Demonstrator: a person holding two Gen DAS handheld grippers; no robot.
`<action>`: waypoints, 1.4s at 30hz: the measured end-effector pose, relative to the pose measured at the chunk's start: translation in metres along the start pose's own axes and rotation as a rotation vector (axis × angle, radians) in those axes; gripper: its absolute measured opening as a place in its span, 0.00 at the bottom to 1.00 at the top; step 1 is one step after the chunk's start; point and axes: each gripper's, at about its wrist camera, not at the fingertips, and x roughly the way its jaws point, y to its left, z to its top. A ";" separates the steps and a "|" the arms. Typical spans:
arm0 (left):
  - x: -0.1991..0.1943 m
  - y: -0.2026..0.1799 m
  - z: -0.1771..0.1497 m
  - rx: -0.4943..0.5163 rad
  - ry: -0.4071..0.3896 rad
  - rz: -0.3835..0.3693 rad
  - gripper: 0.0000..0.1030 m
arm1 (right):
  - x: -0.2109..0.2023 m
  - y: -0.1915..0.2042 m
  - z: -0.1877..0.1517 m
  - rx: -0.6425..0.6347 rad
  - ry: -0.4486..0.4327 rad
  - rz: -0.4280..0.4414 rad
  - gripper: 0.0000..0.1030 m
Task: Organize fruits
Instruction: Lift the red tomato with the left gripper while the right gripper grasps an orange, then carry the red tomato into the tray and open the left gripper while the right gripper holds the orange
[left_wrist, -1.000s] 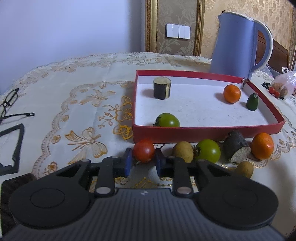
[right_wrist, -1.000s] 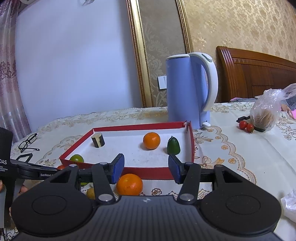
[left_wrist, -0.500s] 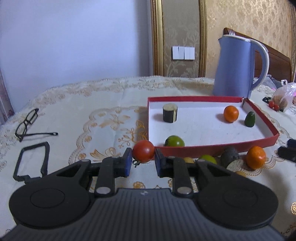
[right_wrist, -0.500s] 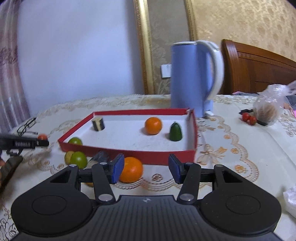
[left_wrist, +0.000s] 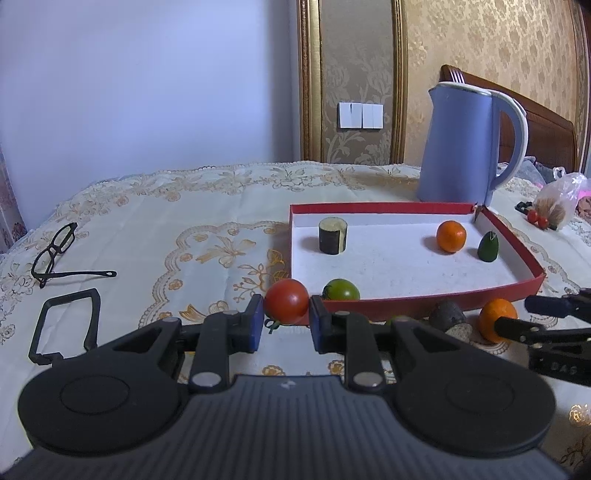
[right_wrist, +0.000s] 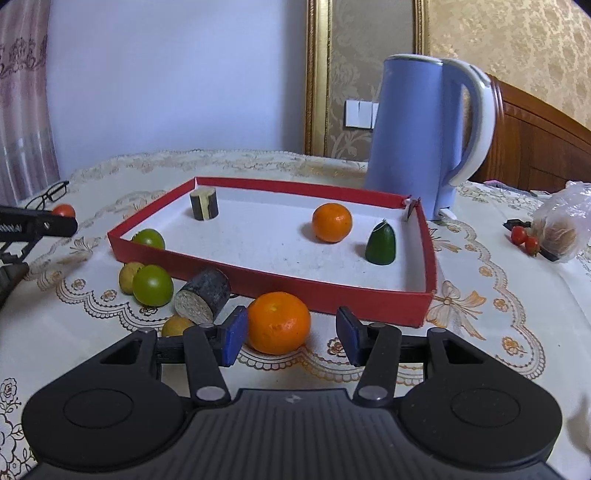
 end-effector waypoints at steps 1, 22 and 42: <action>0.000 -0.001 0.000 0.001 -0.001 -0.002 0.23 | 0.002 0.001 0.000 -0.004 0.003 0.000 0.50; -0.008 -0.010 0.007 0.013 -0.021 -0.010 0.23 | 0.025 0.003 0.001 -0.003 0.061 0.016 0.46; -0.001 -0.037 0.026 0.047 -0.026 -0.044 0.23 | -0.032 -0.015 -0.003 0.031 -0.051 -0.010 0.43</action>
